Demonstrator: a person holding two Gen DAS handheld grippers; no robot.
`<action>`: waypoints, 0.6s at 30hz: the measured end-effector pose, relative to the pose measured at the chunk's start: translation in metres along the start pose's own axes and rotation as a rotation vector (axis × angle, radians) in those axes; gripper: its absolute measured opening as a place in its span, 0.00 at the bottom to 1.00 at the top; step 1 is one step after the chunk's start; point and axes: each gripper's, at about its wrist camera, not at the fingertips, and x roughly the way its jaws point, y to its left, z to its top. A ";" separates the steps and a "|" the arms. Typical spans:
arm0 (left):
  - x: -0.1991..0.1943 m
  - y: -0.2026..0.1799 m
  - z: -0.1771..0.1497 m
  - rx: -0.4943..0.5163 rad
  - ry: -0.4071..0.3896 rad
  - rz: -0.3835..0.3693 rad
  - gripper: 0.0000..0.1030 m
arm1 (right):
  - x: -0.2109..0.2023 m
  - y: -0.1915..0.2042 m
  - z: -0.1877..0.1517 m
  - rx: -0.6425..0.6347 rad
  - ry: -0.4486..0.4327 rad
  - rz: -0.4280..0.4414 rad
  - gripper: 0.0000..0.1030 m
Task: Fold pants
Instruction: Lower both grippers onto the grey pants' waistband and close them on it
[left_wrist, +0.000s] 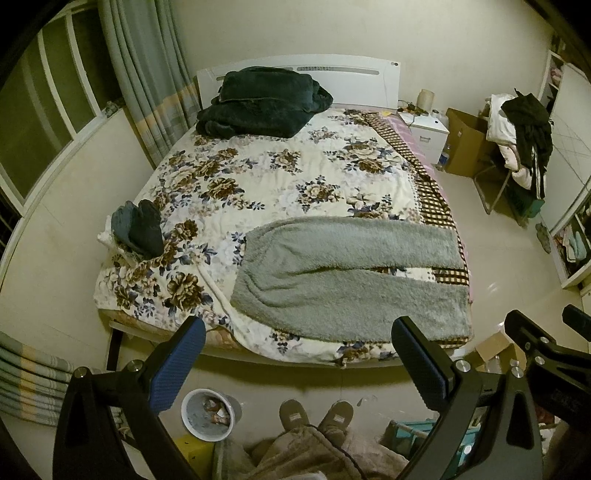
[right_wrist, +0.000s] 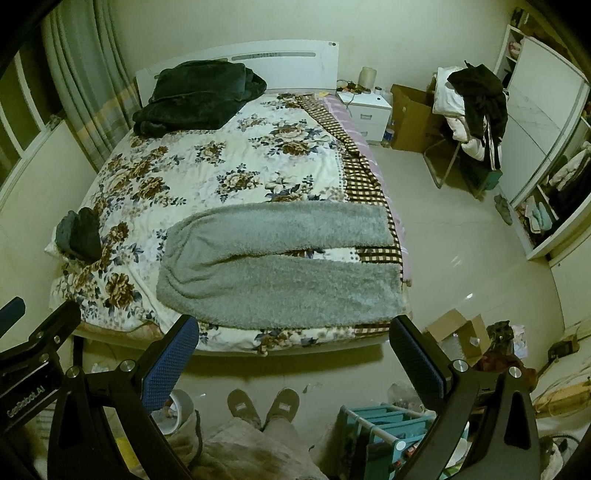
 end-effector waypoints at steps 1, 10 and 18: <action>0.005 -0.002 0.000 -0.001 -0.013 0.011 1.00 | 0.003 -0.002 0.001 0.002 -0.007 -0.003 1.00; 0.077 -0.023 0.037 -0.051 -0.114 0.087 1.00 | 0.089 -0.038 0.048 0.066 -0.073 -0.010 1.00; 0.193 -0.051 0.085 -0.013 -0.009 0.111 1.00 | 0.227 -0.045 0.122 0.084 0.000 -0.040 1.00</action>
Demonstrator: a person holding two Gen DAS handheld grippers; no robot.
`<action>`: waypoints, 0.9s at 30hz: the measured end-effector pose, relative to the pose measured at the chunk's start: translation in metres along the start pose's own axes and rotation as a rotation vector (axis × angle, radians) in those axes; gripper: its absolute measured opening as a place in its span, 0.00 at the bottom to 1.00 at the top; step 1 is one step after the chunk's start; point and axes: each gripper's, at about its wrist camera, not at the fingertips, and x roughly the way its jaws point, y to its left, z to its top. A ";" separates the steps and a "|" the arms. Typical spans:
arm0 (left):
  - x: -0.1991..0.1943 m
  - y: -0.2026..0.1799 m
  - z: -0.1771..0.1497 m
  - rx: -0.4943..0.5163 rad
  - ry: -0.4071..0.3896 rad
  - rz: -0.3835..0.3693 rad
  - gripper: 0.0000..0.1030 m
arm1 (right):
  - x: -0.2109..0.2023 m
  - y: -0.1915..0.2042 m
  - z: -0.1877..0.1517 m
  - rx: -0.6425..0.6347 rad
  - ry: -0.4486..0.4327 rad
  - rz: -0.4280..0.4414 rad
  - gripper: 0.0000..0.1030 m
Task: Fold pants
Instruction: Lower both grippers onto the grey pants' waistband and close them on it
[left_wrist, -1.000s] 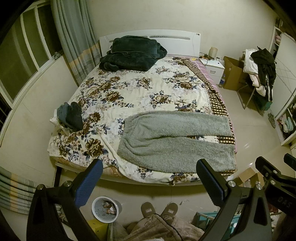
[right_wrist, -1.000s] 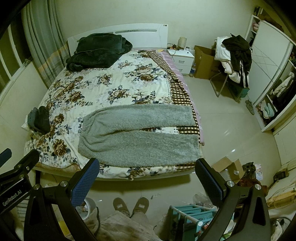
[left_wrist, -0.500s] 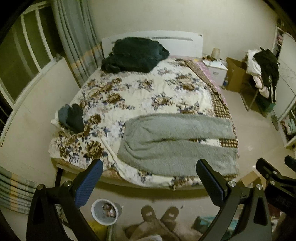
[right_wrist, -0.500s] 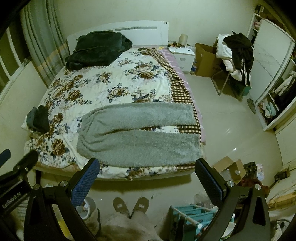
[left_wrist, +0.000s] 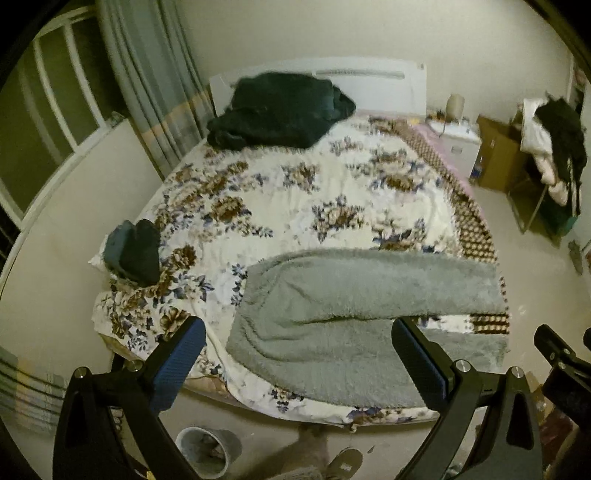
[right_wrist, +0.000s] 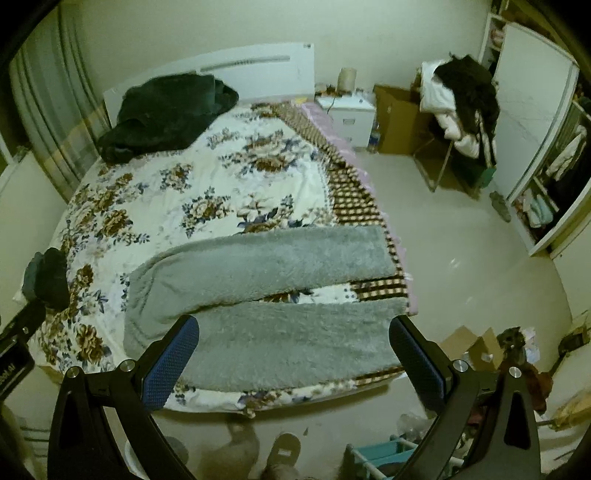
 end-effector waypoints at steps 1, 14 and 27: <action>0.015 -0.004 0.005 0.006 0.019 -0.003 1.00 | 0.025 0.003 0.010 -0.005 0.026 -0.015 1.00; 0.247 -0.045 0.113 0.108 0.125 0.067 1.00 | 0.328 0.032 0.110 -0.022 0.280 -0.212 1.00; 0.484 -0.118 0.121 0.254 0.285 0.063 1.00 | 0.581 0.002 0.143 -0.081 0.413 -0.301 1.00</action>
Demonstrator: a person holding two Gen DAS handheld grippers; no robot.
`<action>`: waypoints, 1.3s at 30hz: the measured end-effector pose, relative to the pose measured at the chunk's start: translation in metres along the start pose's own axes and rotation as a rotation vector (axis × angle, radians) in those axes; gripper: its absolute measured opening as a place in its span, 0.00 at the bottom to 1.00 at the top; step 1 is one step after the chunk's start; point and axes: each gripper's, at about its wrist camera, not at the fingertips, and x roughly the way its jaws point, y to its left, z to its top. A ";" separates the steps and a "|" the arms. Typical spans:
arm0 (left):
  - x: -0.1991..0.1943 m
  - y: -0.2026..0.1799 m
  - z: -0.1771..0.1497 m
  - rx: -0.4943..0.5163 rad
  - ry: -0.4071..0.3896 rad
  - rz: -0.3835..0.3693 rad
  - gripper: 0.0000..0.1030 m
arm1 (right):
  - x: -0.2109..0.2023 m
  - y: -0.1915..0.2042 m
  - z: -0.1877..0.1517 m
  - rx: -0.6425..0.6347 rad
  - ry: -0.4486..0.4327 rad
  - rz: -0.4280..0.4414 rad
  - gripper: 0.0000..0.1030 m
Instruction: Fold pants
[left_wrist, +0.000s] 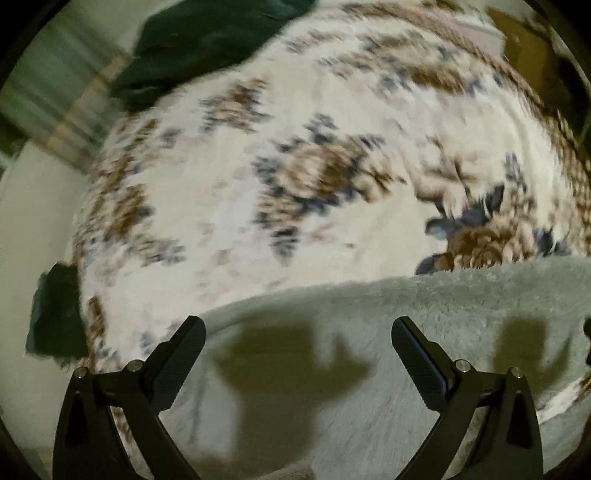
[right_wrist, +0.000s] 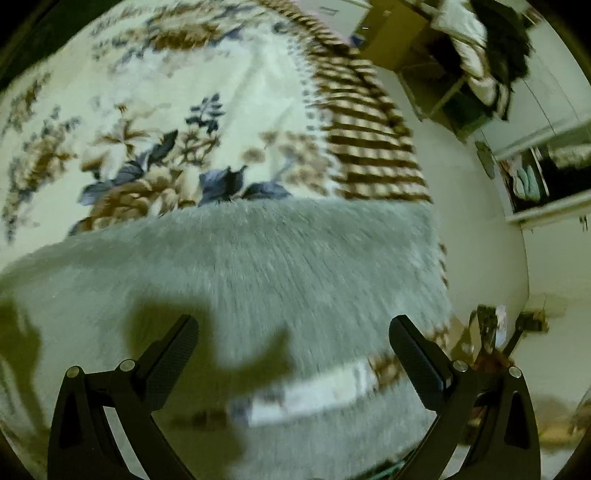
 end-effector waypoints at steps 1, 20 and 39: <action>0.017 -0.011 0.003 0.033 0.011 -0.002 1.00 | 0.015 0.009 0.008 -0.032 0.005 0.001 1.00; 0.111 -0.098 0.023 0.267 0.060 -0.205 0.03 | 0.088 0.081 0.063 -0.275 -0.037 0.148 0.08; -0.062 -0.039 -0.069 -0.036 -0.185 -0.282 0.02 | -0.059 -0.017 -0.077 0.036 -0.238 0.327 0.07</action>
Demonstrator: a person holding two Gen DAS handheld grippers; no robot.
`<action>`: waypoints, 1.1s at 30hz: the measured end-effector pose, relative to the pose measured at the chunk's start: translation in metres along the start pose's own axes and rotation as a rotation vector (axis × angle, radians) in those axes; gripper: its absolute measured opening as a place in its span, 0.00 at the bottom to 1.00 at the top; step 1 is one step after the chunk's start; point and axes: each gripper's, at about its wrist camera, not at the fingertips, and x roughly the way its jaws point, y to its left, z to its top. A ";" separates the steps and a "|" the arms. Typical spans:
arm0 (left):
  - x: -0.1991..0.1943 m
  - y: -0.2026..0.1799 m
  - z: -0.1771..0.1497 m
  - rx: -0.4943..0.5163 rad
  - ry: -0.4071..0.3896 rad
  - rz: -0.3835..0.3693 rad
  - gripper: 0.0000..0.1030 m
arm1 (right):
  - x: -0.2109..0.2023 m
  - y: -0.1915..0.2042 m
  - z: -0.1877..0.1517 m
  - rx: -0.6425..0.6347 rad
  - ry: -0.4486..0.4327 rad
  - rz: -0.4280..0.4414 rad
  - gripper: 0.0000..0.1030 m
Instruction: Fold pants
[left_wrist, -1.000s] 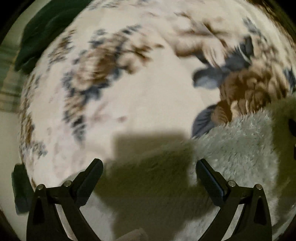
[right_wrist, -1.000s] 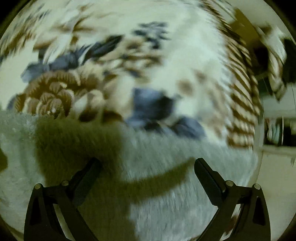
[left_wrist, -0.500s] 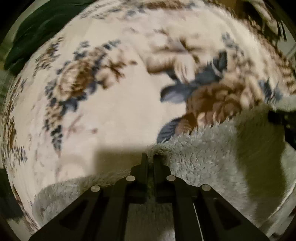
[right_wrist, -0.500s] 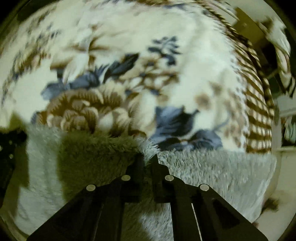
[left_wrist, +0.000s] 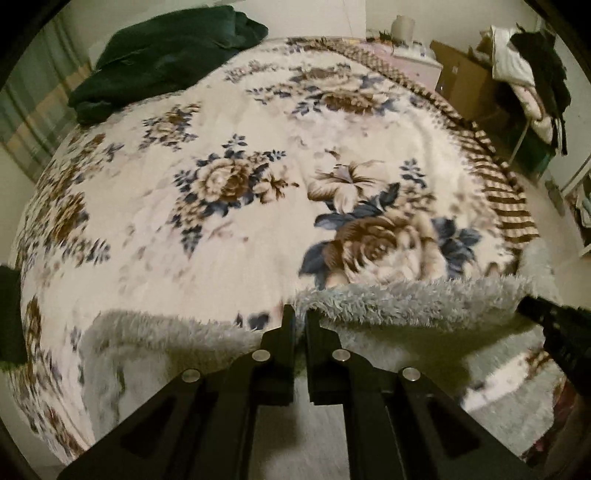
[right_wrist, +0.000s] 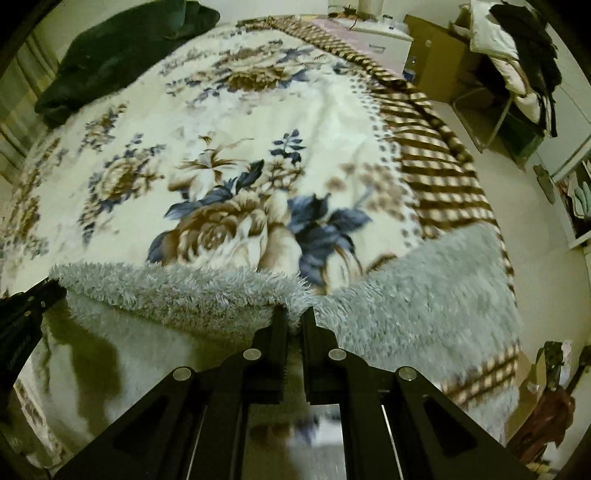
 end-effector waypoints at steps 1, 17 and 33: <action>-0.010 0.000 -0.010 -0.012 -0.002 -0.004 0.02 | -0.012 -0.003 -0.015 -0.001 0.000 0.006 0.07; -0.010 -0.024 -0.228 -0.162 0.305 -0.016 0.02 | -0.019 -0.035 -0.228 -0.091 0.225 0.005 0.07; -0.002 0.001 -0.220 -0.264 0.379 -0.045 0.68 | 0.003 -0.086 -0.244 0.107 0.431 0.166 0.83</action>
